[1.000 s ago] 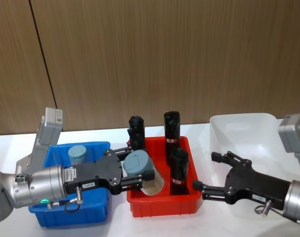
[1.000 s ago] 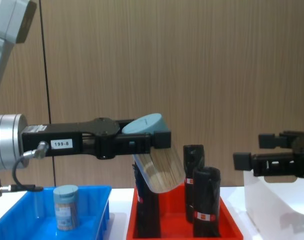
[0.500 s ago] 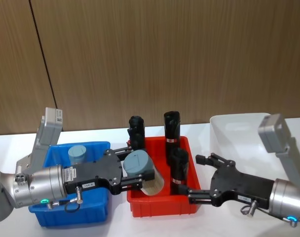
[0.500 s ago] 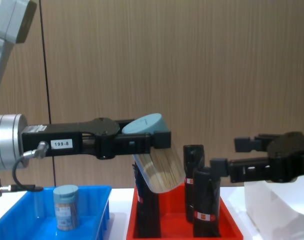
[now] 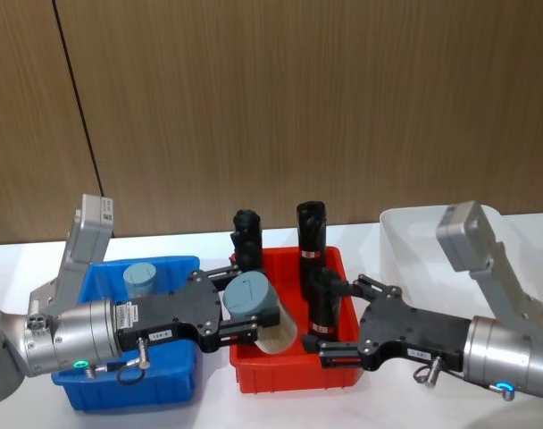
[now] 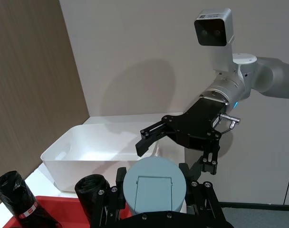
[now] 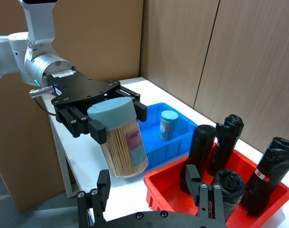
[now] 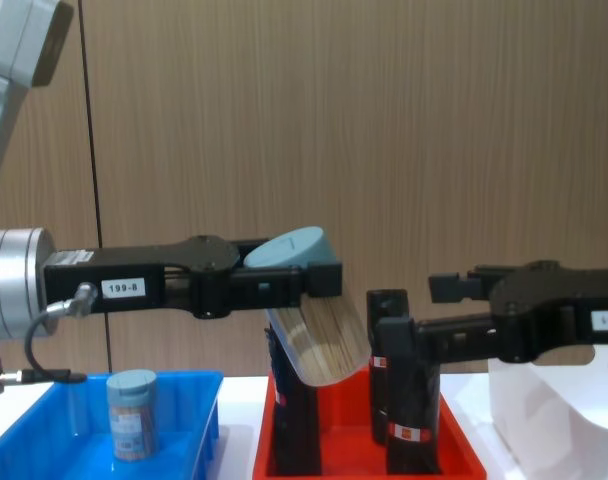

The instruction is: Pick the cotton swabs from the blue box and place them into the white box.

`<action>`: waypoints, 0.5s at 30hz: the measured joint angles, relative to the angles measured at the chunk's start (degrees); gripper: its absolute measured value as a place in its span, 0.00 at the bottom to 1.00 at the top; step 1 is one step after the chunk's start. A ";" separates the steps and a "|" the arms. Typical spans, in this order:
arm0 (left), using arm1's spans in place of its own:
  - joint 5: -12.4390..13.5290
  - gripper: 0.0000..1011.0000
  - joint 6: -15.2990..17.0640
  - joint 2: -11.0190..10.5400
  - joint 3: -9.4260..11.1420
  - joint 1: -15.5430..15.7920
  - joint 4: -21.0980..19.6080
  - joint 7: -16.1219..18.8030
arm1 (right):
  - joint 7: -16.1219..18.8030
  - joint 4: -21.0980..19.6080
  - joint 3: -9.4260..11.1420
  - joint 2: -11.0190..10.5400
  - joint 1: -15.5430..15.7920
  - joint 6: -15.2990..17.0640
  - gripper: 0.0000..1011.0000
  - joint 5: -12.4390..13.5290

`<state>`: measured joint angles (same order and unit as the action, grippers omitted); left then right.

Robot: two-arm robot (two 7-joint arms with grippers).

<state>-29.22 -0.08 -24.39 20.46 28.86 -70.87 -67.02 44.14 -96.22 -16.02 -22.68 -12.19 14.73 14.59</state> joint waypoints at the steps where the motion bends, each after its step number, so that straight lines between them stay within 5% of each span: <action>1: 0.00 0.66 0.00 0.00 0.00 0.00 0.00 0.00 | 0.06 0.12 -0.08 0.10 -0.15 0.01 0.99 -0.08; 15: 0.00 0.65 0.00 0.00 0.00 0.00 0.00 0.00 | 2.02 2.31 -1.61 1.61 -2.69 0.25 0.99 -1.65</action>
<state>-29.22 -0.08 -24.38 20.45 28.85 -70.87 -67.02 46.16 -93.90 -17.63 -21.07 -14.88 14.98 12.94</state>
